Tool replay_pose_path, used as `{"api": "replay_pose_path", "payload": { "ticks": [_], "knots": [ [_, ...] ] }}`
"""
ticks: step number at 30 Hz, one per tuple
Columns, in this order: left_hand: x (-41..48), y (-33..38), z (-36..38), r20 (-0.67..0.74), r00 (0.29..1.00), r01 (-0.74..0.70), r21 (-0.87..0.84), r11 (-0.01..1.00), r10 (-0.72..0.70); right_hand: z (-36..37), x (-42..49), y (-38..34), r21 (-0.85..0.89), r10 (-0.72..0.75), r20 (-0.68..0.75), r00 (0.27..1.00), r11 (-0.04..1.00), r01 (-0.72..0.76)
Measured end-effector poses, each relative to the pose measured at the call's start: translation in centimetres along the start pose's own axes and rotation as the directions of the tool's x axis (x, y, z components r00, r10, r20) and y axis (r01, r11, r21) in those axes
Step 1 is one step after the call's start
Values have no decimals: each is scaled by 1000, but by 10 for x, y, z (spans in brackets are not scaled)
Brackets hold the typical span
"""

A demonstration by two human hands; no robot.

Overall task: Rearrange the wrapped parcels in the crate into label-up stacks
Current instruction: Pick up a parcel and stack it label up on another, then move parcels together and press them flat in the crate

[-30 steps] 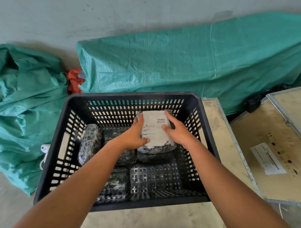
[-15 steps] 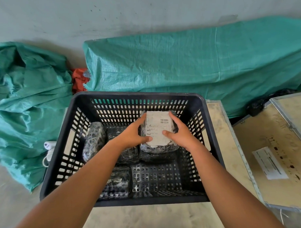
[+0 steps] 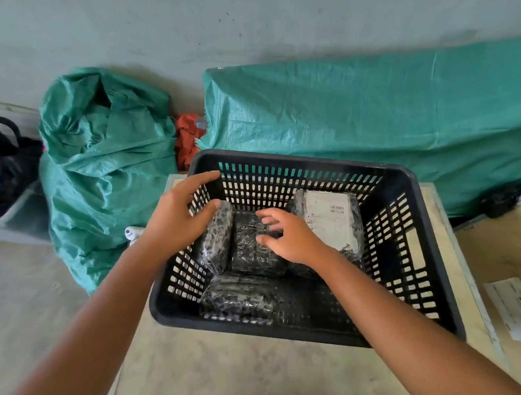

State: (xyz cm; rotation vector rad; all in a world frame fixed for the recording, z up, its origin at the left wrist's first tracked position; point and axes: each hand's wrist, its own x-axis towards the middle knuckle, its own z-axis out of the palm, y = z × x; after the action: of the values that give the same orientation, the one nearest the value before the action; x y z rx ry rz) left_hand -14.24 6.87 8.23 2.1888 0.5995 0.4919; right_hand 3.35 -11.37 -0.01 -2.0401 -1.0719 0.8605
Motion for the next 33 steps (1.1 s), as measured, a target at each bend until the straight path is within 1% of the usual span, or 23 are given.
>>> {"api": "replay_pose_path", "payload": {
  "ticks": [2, 3, 5, 6, 7, 9, 12, 15, 19, 22, 23, 24, 26, 28, 30, 33],
  "knots": [
    [-6, -14, -7, 27, 998, -63, 174, 983, 59, 27, 14, 6, -166, 8, 71, 997, 986, 4],
    [-8, -21, -8, 69, 996, -68, 223, 972, 53, 38, 20, 11, -236, 37, 106, 994, 972, -11],
    [-12, -33, -8, 164, 986, -48, 237, 970, 8, 56, 28, 24, -408, 90, 168, 982, 913, -14],
    [-14, -38, -7, 199, 980, -46, 226, 973, 0, 62, 31, 30, -506, 105, 189, 976, 863, 5],
    [-16, -44, -6, 221, 975, -52, 215, 975, 3, 67, 32, 36, -590, 117, 205, 972, 807, 27],
    [-19, -51, -4, 226, 974, -49, 194, 980, 4, 77, 34, 42, -687, 130, 226, 965, 724, 63],
    [-19, -52, -1, 202, 979, -7, 191, 982, -33, 88, 36, 43, -743, 167, 252, 953, 664, 80],
    [-20, -51, 1, 185, 982, 0, 231, 973, -44, 89, 38, 43, -768, 191, 274, 942, 633, 95],
    [-20, -49, 0, 206, 977, 15, 207, 978, -59, 88, 39, 39, -805, 216, 303, 928, 579, 129],
    [-20, -51, -2, 229, 972, 4, 185, 983, -47, 83, 38, 28, -811, 228, 315, 921, 569, 136],
    [-21, -52, -2, 226, 973, -6, 191, 982, -38, 78, 39, 24, -806, 211, 314, 926, 575, 143],
    [-21, -53, -2, 224, 974, -15, 199, 980, -31, 72, 39, 19, -793, 163, 307, 938, 588, 157],
    [-21, -55, -1, 217, 976, -21, 205, 978, -24, 58, 40, 14, -765, 11, 250, 968, 615, 191],
    [-21, -56, -1, 206, 978, -7, 200, 980, -35, 48, 37, 13, -755, -63, 208, 976, 625, 201],
    [-21, -58, -1, 204, 977, 23, 211, 977, -67, 47, 31, 16, -777, -81, 212, 974, 590, 218],
    [-20, -61, 2, 202, 972, 68, 255, 965, -122, 51, 23, 22, -844, -92, 203, 975, 488, 222]
  ]
}}
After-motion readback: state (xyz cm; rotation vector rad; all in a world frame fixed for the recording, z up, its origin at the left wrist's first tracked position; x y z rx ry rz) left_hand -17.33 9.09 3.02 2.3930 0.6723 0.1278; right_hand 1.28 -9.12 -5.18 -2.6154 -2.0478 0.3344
